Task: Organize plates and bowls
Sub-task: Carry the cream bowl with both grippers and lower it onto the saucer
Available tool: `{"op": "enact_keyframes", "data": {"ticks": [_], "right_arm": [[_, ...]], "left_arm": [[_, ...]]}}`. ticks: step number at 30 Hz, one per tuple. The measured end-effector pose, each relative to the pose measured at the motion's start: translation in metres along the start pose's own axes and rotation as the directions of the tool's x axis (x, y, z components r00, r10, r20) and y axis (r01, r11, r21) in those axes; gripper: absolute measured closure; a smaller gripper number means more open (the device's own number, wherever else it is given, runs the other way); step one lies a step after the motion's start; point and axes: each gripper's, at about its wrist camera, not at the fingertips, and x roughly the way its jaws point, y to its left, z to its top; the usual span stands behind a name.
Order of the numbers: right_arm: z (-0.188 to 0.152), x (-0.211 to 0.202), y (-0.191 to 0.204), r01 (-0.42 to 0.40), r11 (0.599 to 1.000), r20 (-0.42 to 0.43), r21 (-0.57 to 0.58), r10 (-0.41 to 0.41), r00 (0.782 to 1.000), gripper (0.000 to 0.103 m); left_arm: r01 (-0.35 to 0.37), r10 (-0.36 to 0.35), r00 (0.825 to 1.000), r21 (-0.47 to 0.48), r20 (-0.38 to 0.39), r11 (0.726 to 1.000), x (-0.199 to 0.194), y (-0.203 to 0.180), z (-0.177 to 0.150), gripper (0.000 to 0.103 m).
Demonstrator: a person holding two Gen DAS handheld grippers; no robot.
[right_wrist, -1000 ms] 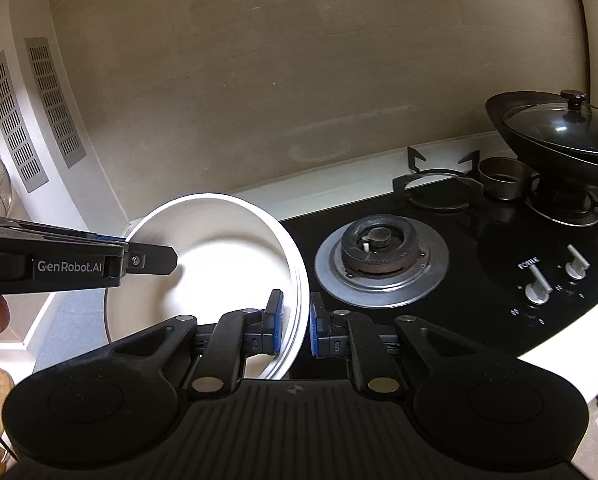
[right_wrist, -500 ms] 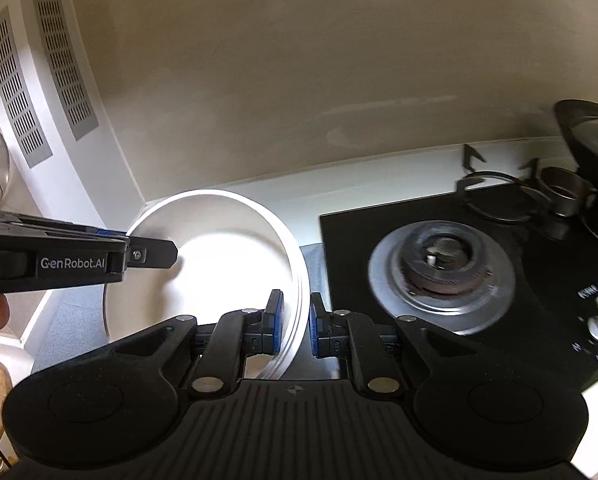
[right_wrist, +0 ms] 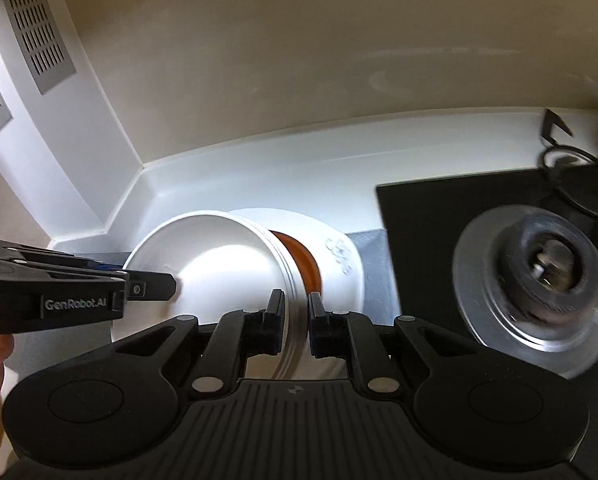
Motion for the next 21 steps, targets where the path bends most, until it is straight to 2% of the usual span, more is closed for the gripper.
{"op": "enact_keyframes", "data": {"ticks": [3, 9, 21], "right_arm": [[0.011, 0.021, 0.008, -0.004, 1.000, -0.014, -0.019, 0.004, 1.000, 0.090], [0.026, 0.059, 0.005, -0.009, 1.000, -0.060, 0.021, 0.011, 0.998, 0.090], [0.025, 0.083, -0.001, -0.015, 1.000, -0.054, 0.018, 0.016, 0.998, 0.090]], "left_arm": [[-0.018, 0.018, 0.999, -0.010, -0.027, 1.000, 0.019, 0.012, 0.006, 0.093], [-0.040, 0.037, 0.997, -0.035, -0.070, 0.999, 0.049, 0.020, 0.013, 0.093], [-0.074, 0.066, 0.994, -0.083, -0.087, 0.994, 0.072, 0.025, 0.016, 0.092]]}}
